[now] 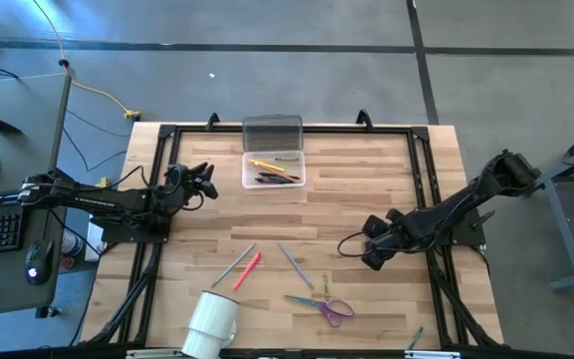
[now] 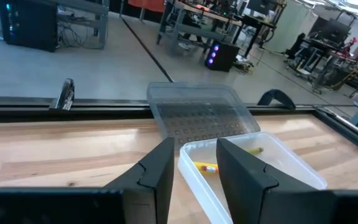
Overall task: Pick & place school supplies into a supply box
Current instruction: Put the top dark green crayon into the supply box
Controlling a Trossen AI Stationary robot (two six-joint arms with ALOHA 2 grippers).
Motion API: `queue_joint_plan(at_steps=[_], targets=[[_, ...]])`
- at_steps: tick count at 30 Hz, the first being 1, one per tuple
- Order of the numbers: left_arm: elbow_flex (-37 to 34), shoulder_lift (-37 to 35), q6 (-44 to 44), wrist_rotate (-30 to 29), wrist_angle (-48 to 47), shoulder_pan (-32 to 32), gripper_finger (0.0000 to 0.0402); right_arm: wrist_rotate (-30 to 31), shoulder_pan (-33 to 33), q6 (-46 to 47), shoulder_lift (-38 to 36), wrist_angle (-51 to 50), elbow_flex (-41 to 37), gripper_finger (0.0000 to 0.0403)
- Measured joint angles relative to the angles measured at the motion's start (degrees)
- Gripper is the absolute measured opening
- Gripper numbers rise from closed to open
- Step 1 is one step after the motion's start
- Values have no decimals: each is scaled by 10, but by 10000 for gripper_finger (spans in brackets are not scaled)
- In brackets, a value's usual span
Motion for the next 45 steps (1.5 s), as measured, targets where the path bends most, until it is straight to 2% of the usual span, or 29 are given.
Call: queue_joint_plan(at_steps=[16,19,23,25,29,32,35,37,38,41,43,45], targets=[[0,0,0,12,0,0,156,8,0,90,73,18,3,77],[0,0,0,12,1,0,156,13,0,102,73,19,3,59],[0,0,0,12,18,0,156,16,0,105,73,23,2,11],[0,0,0,13,24,0,156,25,0,105,73,48,-1,11],[0,0,0,20,30,0,156,84,-9,92,77,170,-2,22],[0,0,0,22,44,0,156,127,-42,0,75,280,-1,8],[0,0,0,22,71,0,156,161,-94,-160,76,437,-1,6],[0,0,0,22,90,0,156,160,-140,-269,75,541,-1,9],[0,0,0,22,97,0,156,144,-166,-318,75,587,0,10],[0,0,0,22,116,0,156,41,-248,-432,78,688,4,4],[0,0,0,22,123,0,156,-12,-289,-470,88,699,28,3],[0,0,0,20,124,0,156,-34,-317,-496,111,674,62,4]])
